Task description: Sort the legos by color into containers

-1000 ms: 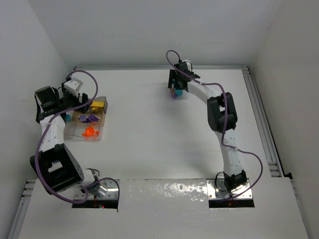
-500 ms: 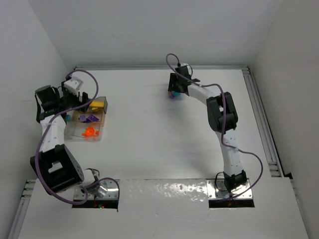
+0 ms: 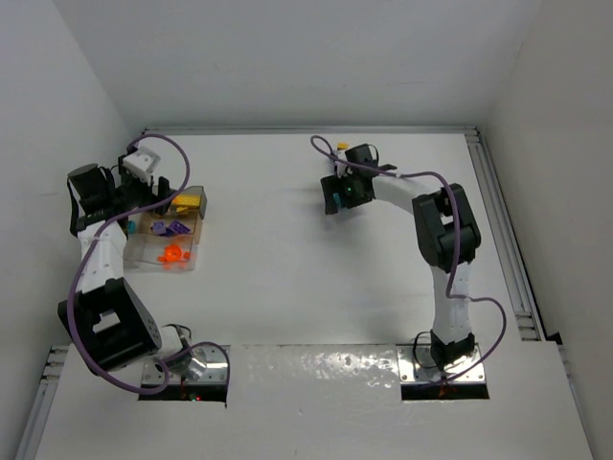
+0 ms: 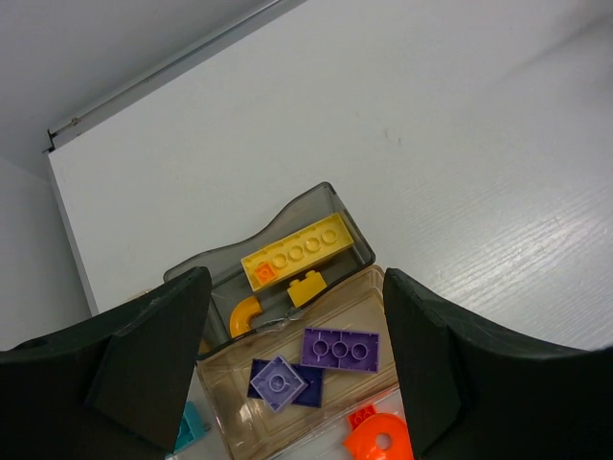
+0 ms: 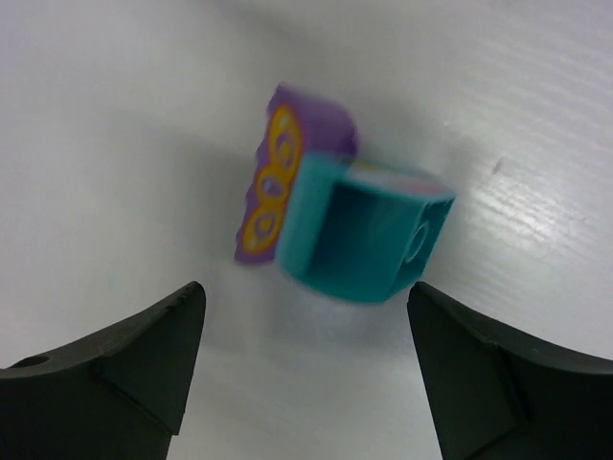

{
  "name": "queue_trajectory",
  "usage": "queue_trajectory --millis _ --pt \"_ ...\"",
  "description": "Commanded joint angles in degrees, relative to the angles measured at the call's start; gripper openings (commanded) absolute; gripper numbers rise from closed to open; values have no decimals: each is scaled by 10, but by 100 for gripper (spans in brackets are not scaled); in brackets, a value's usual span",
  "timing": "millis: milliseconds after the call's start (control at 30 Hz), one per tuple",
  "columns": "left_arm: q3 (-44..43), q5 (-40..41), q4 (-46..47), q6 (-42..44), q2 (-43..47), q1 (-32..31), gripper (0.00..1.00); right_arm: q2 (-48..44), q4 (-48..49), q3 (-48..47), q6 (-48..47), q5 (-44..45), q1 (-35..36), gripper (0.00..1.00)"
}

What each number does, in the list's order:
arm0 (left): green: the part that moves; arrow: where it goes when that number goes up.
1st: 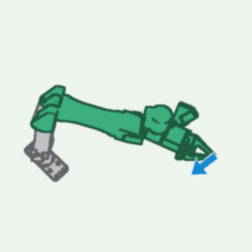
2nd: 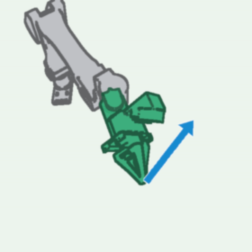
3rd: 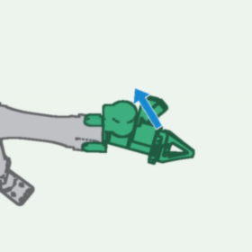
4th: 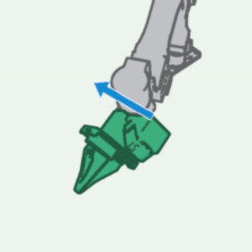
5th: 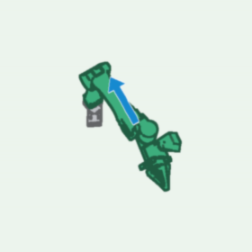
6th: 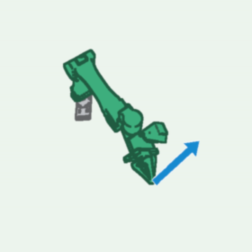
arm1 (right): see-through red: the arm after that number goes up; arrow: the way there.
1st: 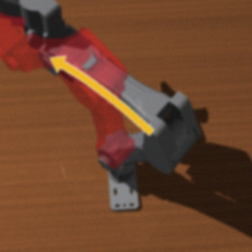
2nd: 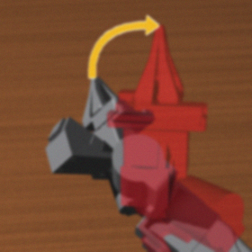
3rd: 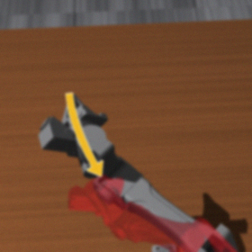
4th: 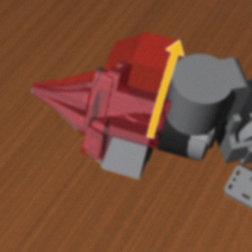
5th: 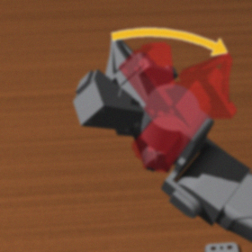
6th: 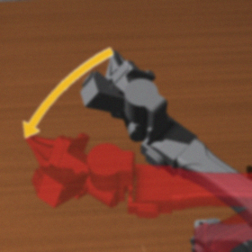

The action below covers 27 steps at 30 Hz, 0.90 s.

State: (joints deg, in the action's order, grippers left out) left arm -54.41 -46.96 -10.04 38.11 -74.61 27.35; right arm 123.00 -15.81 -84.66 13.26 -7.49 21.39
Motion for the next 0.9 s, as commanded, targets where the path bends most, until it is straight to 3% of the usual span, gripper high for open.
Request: queue_trajectory --millis 0,167,367,600,800,867 --pt "0 -14 18 6 17 -7 70 -67 -60 10 -182 -58 3 85" --pt "0 -18 13 20 17 -11 70 -101 -56 56 -419 -60 -13 94" --pt "-3 -17 6 30 23 -14 71 -46 -7 11 -472 -141 -57 94" --pt "-7 -16 -17 50 33 -14 71 34 -81 -117 -574 -217 -57 94" --pt "-5 -11 -12 44 35 -15 71 51 -86 -118 -605 -241 -53 90" --pt "-7 -16 -9 43 33 -15 71 55 -67 -111 -598 -253 -50 85"
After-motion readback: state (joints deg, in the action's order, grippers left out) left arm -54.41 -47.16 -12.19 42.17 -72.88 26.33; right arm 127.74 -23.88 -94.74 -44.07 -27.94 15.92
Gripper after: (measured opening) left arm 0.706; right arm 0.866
